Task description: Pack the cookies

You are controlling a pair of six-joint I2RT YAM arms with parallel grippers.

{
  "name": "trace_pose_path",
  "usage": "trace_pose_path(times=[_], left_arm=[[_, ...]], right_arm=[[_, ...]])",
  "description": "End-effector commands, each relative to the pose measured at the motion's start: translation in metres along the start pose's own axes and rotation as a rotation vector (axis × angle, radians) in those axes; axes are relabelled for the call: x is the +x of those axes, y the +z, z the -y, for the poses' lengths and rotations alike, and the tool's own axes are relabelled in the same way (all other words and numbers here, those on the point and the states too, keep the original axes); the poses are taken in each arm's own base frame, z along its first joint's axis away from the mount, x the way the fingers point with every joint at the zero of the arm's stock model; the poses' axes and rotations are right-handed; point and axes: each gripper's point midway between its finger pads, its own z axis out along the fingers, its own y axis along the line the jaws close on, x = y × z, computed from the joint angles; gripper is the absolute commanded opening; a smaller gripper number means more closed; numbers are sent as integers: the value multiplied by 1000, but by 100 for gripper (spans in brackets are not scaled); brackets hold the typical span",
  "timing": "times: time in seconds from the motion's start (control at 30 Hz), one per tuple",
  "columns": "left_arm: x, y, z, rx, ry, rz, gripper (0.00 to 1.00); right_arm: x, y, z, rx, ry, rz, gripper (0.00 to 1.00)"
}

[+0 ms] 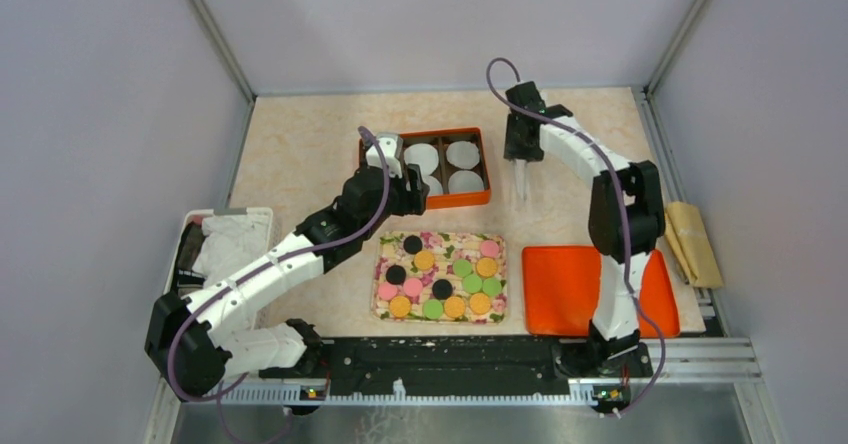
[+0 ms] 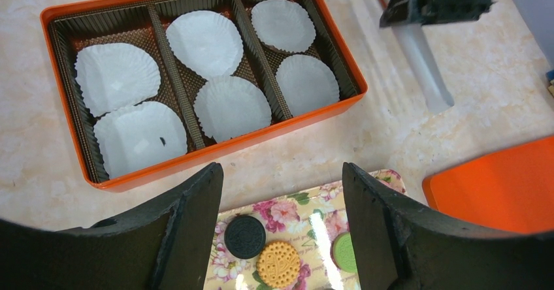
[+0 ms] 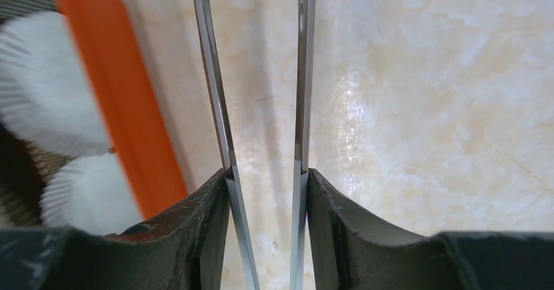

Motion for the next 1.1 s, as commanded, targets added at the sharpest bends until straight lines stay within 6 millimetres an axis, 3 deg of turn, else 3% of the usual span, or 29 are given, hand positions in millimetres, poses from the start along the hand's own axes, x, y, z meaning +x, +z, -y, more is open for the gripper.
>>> trace_pose_path(times=[0.0,0.13,0.3,0.7,1.07], left_arm=[[-10,-4,4,15,-19,16,73],[-10,-7,3,15,-18,12,73],[-14,-12,6,36,-29,22,73],[-16,-22,6,53,-40,35,74],[5,-18,-3,24,-26,-12,73]], right_arm=[[-51,-78,-4,-86,24,200,43],[-48,-97,-1,-103,17,206,46],[-42,-103,7,-83,13,208,54],[-31,-106,13,-60,-8,160,56],[-17,-138,20,-80,-6,220,53]])
